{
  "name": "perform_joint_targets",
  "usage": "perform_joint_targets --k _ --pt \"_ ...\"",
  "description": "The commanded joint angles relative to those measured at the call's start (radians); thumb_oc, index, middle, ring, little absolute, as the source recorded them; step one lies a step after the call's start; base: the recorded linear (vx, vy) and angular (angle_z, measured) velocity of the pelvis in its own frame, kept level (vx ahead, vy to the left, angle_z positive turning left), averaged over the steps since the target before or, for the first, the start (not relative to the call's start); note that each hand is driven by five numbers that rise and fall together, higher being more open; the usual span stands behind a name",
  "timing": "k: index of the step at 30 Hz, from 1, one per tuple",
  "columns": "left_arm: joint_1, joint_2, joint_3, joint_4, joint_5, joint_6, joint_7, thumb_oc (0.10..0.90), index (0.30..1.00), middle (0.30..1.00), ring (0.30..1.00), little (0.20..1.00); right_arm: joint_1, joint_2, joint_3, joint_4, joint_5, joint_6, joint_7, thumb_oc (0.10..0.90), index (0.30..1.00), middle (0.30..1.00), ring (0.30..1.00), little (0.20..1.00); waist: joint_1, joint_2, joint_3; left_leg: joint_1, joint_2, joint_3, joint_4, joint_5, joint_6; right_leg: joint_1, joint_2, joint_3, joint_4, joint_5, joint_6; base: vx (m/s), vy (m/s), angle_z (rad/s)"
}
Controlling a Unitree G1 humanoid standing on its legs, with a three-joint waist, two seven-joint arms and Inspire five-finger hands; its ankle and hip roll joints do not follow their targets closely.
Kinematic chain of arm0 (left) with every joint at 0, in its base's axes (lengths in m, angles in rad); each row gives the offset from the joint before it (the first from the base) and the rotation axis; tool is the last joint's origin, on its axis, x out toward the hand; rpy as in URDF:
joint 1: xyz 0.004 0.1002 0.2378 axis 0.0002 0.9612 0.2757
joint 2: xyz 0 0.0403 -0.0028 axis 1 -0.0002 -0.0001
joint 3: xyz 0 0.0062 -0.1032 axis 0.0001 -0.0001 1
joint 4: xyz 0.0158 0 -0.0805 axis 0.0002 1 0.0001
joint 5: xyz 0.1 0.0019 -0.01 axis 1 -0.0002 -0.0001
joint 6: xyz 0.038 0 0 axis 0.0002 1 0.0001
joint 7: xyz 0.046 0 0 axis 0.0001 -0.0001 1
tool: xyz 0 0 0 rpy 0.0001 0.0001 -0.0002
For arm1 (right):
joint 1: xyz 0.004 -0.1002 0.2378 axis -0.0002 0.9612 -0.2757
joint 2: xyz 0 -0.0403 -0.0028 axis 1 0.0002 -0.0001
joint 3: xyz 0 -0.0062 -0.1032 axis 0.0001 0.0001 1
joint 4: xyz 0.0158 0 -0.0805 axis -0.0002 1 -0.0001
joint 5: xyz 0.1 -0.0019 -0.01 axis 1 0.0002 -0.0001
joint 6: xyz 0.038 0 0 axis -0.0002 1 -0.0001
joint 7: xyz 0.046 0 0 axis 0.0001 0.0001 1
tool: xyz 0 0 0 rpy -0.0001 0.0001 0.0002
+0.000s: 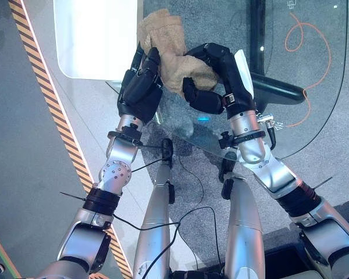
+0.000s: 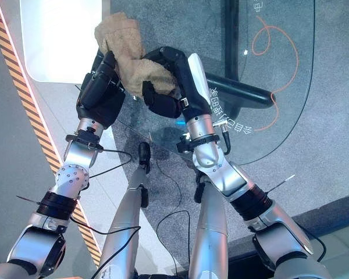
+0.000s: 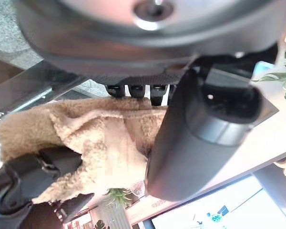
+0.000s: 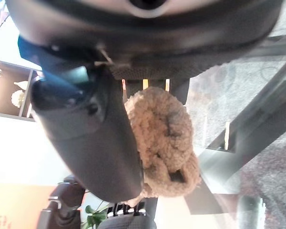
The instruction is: Wipe the table with a cloth and put it in the basket.
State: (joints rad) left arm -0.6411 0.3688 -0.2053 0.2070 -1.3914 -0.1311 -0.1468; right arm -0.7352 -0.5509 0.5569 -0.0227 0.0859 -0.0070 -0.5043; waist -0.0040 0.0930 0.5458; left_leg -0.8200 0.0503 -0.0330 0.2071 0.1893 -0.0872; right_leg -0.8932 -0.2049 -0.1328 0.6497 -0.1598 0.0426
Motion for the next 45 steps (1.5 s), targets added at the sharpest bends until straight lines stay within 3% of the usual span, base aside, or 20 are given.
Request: perform_joint_targets --k 1,6,17,34,45 --pt "-0.128 0.027 -0.012 -0.146 0.016 -0.034 -0.100 0.800 0.900 0.900 0.900 0.900 -0.159 0.040 -0.021 -0.107 -0.009 -0.086 -0.070 0.100 0.300 0.300 0.300 0.200 0.015 -0.040 -0.026 0.033 -0.036 0.074 0.118 -0.177 0.051 0.095 0.025 0.010 -0.299 0.163 0.046 0.00 0.000 0.00" --pt "-0.117 0.017 -0.003 -0.160 0.029 -0.032 -0.092 0.800 0.900 0.900 0.900 0.900 -0.131 0.059 -0.050 -0.081 -0.002 -0.037 -0.146 0.100 0.300 0.300 0.300 0.200 0.012 -0.040 -0.026 0.032 -0.036 0.074 0.116 -0.177 0.053 0.091 0.028 0.015 -0.298 0.163 0.044 0.00 0.000 0.00" --pt "-0.113 0.015 0.014 -0.169 0.031 -0.017 -0.103 0.800 0.900 0.900 0.900 0.900 -0.097 0.079 -0.081 -0.052 -0.013 -0.013 -0.146 0.100 0.300 0.300 0.300 0.200 0.008 -0.039 -0.026 0.028 -0.036 0.074 0.112 -0.176 0.055 0.085 0.031 0.020 -0.297 0.165 0.045 0.00 0.000 0.00" --pt "-0.131 0.013 0.001 -0.159 0.043 0.039 -0.181 0.800 0.900 0.900 0.900 0.900 -0.148 0.067 -0.009 0.016 -0.014 0.062 -0.030 0.100 0.300 0.300 0.300 0.200 0.018 -0.033 -0.026 0.034 -0.040 0.072 0.109 -0.174 0.056 0.091 0.026 0.015 -0.298 0.163 0.041 0.00 0.000 0.00" --pt "-0.146 0.019 -0.015 -0.152 0.038 0.048 -0.182 0.800 0.900 0.900 0.900 0.900 -0.194 0.049 0.037 -0.025 -0.031 0.051 0.080 0.100 0.300 0.300 0.300 0.200 0.023 -0.035 -0.026 0.033 -0.043 0.067 0.113 -0.176 0.055 0.092 0.025 0.013 -0.297 0.161 0.042 0.00 0.000 0.00"
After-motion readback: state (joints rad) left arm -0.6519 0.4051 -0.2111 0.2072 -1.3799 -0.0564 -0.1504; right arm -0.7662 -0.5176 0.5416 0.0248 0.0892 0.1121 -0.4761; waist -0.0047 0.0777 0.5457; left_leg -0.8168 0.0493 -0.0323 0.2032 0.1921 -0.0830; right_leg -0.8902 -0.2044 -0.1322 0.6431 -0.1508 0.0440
